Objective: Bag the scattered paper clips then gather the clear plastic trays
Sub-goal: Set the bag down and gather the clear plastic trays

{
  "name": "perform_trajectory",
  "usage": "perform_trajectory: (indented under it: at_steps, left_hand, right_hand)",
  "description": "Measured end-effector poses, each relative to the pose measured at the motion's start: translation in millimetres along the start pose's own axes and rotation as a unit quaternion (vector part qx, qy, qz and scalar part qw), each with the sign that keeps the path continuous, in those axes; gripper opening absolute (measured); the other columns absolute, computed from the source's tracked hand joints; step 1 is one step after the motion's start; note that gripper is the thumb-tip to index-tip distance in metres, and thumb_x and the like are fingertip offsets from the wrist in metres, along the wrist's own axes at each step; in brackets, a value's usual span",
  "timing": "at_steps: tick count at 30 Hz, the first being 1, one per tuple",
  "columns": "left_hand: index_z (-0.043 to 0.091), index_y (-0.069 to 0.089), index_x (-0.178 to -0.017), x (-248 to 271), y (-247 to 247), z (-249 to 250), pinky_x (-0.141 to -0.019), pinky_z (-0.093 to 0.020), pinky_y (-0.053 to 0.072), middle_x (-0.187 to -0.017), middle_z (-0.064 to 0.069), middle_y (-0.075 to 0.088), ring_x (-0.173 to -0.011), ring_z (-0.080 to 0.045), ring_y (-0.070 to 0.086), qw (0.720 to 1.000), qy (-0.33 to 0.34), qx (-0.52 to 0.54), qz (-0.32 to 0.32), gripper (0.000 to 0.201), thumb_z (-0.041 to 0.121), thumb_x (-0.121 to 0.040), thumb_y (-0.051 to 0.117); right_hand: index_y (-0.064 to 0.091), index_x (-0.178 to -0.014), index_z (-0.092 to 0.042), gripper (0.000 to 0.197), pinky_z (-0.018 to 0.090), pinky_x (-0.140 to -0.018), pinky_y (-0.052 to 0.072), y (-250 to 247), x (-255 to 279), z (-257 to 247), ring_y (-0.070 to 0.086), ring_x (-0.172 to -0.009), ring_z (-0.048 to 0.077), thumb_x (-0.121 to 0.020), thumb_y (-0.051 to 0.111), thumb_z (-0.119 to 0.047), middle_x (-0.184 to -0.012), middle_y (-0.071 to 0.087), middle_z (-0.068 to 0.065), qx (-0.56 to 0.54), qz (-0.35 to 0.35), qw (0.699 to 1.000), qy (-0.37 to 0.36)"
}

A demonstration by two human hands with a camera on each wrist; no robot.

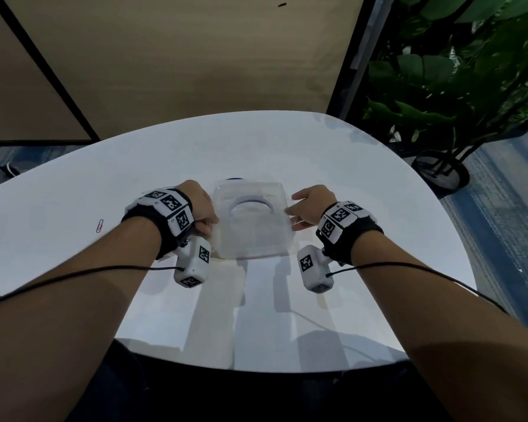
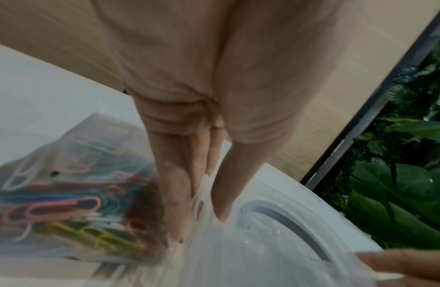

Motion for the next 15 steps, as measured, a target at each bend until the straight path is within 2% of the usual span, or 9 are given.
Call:
perform_trajectory:
  at_steps: [2, 3, 4, 5, 7, 10, 11, 13, 15]
  left_hand:
    - [-0.002, 0.059, -0.07, -2.3, -2.5, -2.9, -0.057, -0.031, 0.057, -0.075, -0.026, 0.07, -0.06, -0.034, 0.071, 1.0, -0.018, 0.01, 0.012, 0.02, -0.006, -0.081, 0.075]
    - [-0.008, 0.064, -0.075, -1.0, -3.5, -3.8, -0.072, -0.038, 0.06, -0.075, -0.029, 0.071, -0.07, -0.041, 0.075, 0.999, -0.025, 0.02, 0.008, 0.014, -0.007, -0.077, 0.078]
    - [-0.015, 0.068, -0.085, -0.7, -4.3, -5.8, -0.085, -0.048, 0.058, -0.079, -0.033, 0.072, -0.079, -0.045, 0.075, 0.999, -0.033, 0.037, 0.004, 0.02, -0.01, -0.071, 0.081]
    - [-0.016, 0.069, -0.094, -2.4, -5.4, -8.6, -0.09, -0.055, 0.055, -0.083, -0.034, 0.072, -0.084, -0.047, 0.074, 0.998, -0.04, 0.041, -0.002, 0.034, -0.011, -0.064, 0.085]
    - [-0.011, 0.072, -0.098, -1.0, -5.3, -8.9, -0.089, -0.058, 0.056, -0.085, -0.031, 0.073, -0.083, -0.044, 0.075, 0.999, -0.039, 0.024, -0.015, 0.044, -0.009, -0.058, 0.089]
    - [-0.002, 0.073, -0.091, 1.3, -7.2, -2.3, -0.068, -0.037, 0.063, -0.081, -0.02, 0.074, -0.062, -0.027, 0.074, 0.999, -0.004, -0.032, 0.036, 0.028, -0.003, -0.068, 0.087]
    - [0.0, 0.074, -0.09, 1.6, -7.8, 0.4, -0.069, -0.034, 0.062, -0.084, -0.016, 0.074, -0.068, -0.025, 0.073, 0.996, 0.01, -0.064, 0.062, 0.027, 0.002, -0.067, 0.089]
    - [0.002, 0.077, -0.094, 0.6, -6.5, 3.8, -0.084, -0.036, 0.059, -0.094, -0.014, 0.076, -0.09, -0.027, 0.072, 0.987, 0.039, -0.123, 0.094, 0.032, 0.01, -0.066, 0.091]
    - [0.001, 0.077, -0.099, 1.9, -2.5, 7.9, -0.086, -0.035, 0.056, -0.101, -0.014, 0.076, -0.096, -0.027, 0.069, 0.98, 0.053, -0.164, 0.099, 0.036, 0.013, -0.067, 0.09]
  right_hand:
    - [0.069, -0.093, -0.005, 0.018, 0.044, -0.071, 0.062, -0.2, -0.8, -1.4, 0.075, -0.074, 0.031, -0.077, 0.076, 0.001, -0.085, 0.074, 0.02, 0.012, 0.009, 1.0, 0.006]
    - [0.069, -0.082, -0.005, 0.011, 0.045, -0.072, 0.062, 0.0, -2.2, -2.8, 0.075, -0.075, 0.032, -0.077, 0.076, 0.002, -0.084, 0.074, 0.02, 0.018, 0.014, 1.0, 0.007]
    - [0.069, -0.076, -0.005, 0.01, 0.045, -0.073, 0.062, 0.4, -5.0, -2.2, 0.075, -0.076, 0.032, -0.076, 0.076, 0.002, -0.082, 0.075, 0.02, 0.029, 0.014, 0.999, 0.004]
    - [0.071, -0.075, -0.005, 0.008, 0.044, -0.072, 0.062, 1.4, -7.6, -1.3, 0.075, -0.075, 0.03, -0.075, 0.077, 0.0, -0.079, 0.075, 0.017, 0.049, 0.007, 0.999, 0.003]
    - [0.075, -0.082, -0.009, 0.012, 0.038, -0.072, 0.063, 1.6, -12.0, 1.3, 0.075, -0.071, 0.021, -0.071, 0.08, -0.008, -0.072, 0.076, 0.008, 0.096, -0.002, 0.995, -0.001]
    - [0.077, -0.076, -0.009, 0.009, 0.032, -0.072, 0.061, 0.1, -14.0, -1.1, 0.074, -0.068, 0.017, -0.069, 0.081, -0.014, -0.067, 0.075, 0.002, 0.128, 0.033, 0.991, -0.005]
    - [0.075, -0.071, -0.01, 0.008, 0.028, -0.068, 0.06, 0.9, -14.3, -2.9, 0.072, -0.064, 0.016, -0.07, 0.08, -0.016, -0.066, 0.074, 0.0, 0.154, 0.047, 0.987, -0.009]
    - [0.061, -0.06, -0.017, 0.019, 0.018, -0.054, 0.051, 5.8, -13.8, -8.8, 0.057, -0.051, 0.015, -0.075, 0.072, -0.017, -0.062, 0.061, -0.003, 0.208, 0.062, 0.976, -0.027]
    - [0.061, -0.069, -0.018, 0.009, 0.019, -0.047, 0.046, 10.4, -9.9, -12.2, 0.055, -0.054, 0.016, -0.076, 0.067, -0.015, -0.068, 0.059, 0.001, 0.216, 0.066, 0.973, -0.041]
Point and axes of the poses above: each hand's wrist, its own x-axis away from the middle knuckle, its own y-axis out of the palm, z = x × y, the point moved 4 cm from there along -x, towards the middle knuckle
